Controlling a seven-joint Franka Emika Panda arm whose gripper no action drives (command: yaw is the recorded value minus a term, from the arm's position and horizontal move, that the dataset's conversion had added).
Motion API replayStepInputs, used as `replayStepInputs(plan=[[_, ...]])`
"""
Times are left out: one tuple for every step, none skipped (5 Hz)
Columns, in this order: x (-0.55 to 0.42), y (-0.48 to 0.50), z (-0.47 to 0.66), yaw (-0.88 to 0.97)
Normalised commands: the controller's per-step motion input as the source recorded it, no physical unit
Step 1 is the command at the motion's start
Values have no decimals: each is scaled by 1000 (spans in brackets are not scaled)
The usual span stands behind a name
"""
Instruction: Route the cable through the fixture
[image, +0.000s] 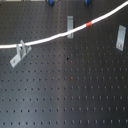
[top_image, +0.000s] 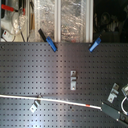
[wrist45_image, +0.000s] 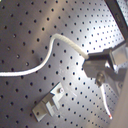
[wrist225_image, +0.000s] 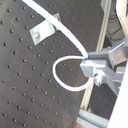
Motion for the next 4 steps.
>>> replayStepInputs(plan=[[-94, -26, 67, 0], [-65, -230, 288, -177], [-95, -401, 190, 577], [-81, -272, 168, 731]])
